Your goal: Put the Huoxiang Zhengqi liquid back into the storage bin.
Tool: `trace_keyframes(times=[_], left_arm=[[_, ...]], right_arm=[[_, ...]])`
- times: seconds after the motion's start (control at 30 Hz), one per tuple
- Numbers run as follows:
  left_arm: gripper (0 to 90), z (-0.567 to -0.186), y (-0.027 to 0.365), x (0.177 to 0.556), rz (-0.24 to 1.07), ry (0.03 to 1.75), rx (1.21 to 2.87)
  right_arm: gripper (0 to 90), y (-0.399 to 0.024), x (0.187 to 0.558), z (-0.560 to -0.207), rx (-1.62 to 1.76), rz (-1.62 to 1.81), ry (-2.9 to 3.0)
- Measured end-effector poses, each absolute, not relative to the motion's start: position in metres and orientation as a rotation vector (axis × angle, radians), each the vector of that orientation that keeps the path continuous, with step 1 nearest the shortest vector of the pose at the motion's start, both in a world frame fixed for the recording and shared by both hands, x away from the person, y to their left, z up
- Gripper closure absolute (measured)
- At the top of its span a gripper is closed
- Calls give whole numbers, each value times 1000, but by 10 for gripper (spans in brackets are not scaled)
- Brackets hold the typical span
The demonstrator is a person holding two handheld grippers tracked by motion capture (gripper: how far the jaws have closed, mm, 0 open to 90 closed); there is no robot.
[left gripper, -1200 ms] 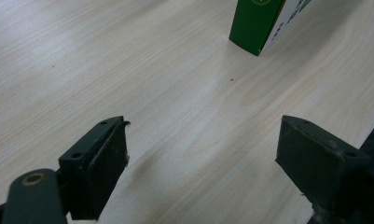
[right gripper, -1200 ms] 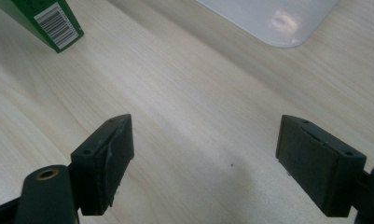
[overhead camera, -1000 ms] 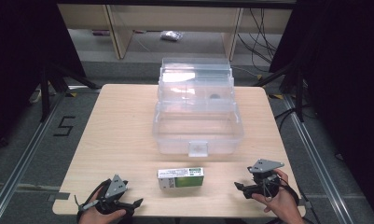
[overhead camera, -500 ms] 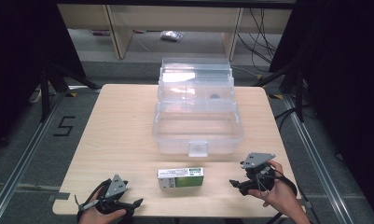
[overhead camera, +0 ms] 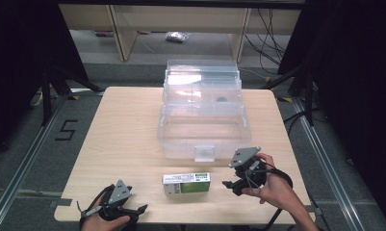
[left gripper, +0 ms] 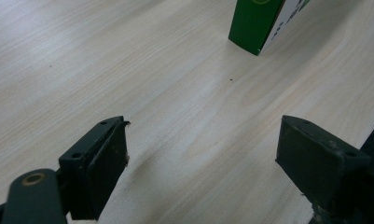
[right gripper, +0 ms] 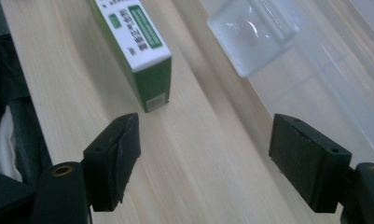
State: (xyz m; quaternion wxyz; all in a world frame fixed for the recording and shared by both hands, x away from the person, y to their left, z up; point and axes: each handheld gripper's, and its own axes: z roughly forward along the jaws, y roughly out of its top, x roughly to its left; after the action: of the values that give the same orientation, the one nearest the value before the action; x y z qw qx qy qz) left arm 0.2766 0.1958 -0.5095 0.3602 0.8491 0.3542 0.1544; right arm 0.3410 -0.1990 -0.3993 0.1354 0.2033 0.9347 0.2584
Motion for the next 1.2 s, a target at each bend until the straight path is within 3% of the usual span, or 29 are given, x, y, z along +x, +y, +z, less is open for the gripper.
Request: trace_keyframes(times=[0.67,1.2], left_arm=[[159,-509,196,277,404,919,2189],[159,-509,195,276,393,925,2176]], right_arm=[[247,-151,348,-385,397,662,2806],[302,-105,360,-392,276,563,2926]])
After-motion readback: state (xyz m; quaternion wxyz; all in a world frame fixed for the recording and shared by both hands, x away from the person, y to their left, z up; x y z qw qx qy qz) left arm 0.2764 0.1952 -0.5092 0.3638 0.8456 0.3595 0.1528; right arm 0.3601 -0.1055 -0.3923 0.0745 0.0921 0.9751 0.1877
